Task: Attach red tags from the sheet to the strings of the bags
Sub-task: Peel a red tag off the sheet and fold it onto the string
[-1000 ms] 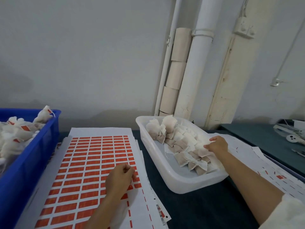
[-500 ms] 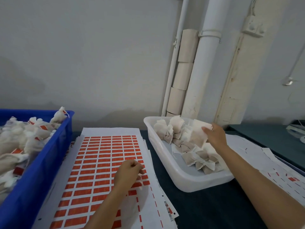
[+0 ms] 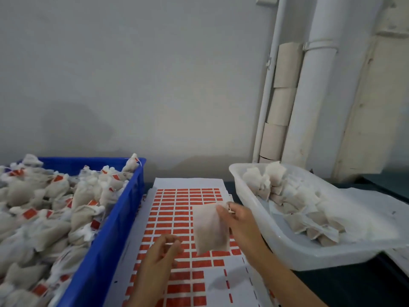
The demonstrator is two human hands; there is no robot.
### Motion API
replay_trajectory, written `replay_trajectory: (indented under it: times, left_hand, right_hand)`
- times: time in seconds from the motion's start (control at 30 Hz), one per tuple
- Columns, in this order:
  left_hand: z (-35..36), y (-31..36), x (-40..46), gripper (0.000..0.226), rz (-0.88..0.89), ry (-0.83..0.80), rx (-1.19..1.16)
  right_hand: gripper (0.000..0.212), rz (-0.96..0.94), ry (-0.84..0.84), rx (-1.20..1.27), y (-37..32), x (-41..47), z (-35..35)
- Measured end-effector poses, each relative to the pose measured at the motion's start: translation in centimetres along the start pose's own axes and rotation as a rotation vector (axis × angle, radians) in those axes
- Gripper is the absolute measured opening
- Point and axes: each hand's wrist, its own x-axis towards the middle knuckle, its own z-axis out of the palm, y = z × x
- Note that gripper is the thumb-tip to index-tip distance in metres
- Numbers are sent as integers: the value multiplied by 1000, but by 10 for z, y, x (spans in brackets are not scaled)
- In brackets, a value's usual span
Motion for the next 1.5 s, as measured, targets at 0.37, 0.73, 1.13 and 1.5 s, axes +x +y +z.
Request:
replay_trajectory:
  times: [0.37, 0.73, 1.13, 1.5]
  left_hand:
    - [25, -11, 26, 37, 191, 58, 393]
    - [35, -23, 43, 9, 239, 90, -67]
    - [46, -22, 35, 9, 270, 11, -134]
    - [45, -22, 33, 20, 295, -20, -71]
  right_hand:
    - [15, 178, -13, 237, 52, -8, 40]
    - [18, -42, 50, 202, 62, -1, 18]
    - [13, -231, -26, 114, 58, -9, 25]
    - [41, -229, -62, 84, 64, -11, 28]
